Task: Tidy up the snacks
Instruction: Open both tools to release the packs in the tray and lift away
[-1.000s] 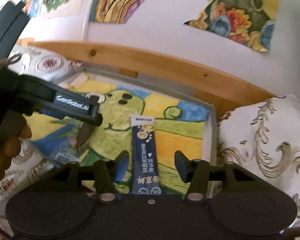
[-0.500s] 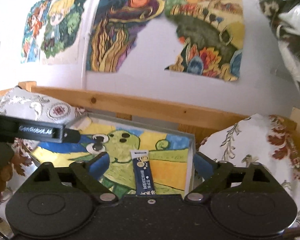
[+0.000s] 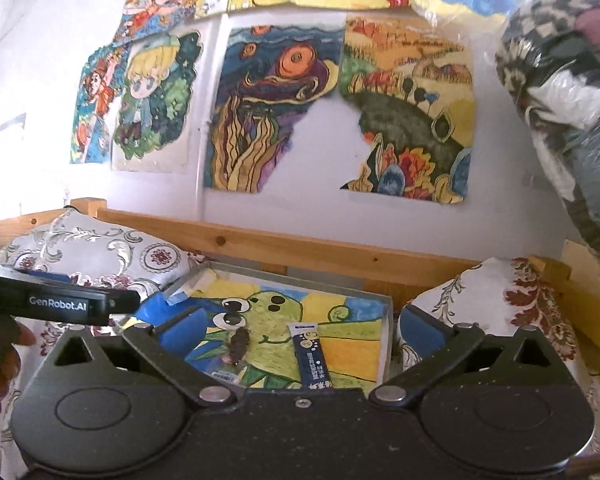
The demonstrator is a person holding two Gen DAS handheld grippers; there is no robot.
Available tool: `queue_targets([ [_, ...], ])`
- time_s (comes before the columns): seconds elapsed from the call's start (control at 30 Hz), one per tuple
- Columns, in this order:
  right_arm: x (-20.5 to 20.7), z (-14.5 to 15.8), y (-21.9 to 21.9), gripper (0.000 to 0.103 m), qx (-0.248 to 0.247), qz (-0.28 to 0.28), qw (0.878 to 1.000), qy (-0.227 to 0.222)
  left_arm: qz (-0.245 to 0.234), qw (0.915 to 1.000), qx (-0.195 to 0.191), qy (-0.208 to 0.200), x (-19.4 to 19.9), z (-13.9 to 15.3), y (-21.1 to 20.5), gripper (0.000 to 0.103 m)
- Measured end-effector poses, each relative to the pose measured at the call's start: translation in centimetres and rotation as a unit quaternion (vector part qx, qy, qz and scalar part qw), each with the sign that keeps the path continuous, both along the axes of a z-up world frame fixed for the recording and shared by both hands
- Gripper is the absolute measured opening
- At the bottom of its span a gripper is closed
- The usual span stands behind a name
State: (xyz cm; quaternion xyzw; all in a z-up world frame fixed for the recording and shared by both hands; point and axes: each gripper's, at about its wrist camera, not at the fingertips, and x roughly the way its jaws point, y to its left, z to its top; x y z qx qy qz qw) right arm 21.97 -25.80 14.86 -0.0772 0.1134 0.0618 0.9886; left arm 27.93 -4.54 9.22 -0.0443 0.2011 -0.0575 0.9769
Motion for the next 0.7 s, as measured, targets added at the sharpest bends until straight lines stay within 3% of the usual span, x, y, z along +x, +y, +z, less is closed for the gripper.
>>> queue_targets([
  [0.2,-3.7,-0.2,-0.1,0.102,0.0,-0.007,1.0,-0.006,0.008,0.999,0.028,-0.035,-4.0,0.7,0.3,0.103],
  [0.57,-9.6,-2.0,-0.5,0.102,-0.002,-0.021,1.0,-0.001,-0.011,0.9992,0.036,-0.013,-9.8,-1.2,0.4,0.103],
  [0.7,-11.3,-3.3,-0.5,0.102,0.004,-0.027,0.999,0.02,-0.026,0.9989,0.038,0.003,-11.4,-2.4,0.4,0.103],
])
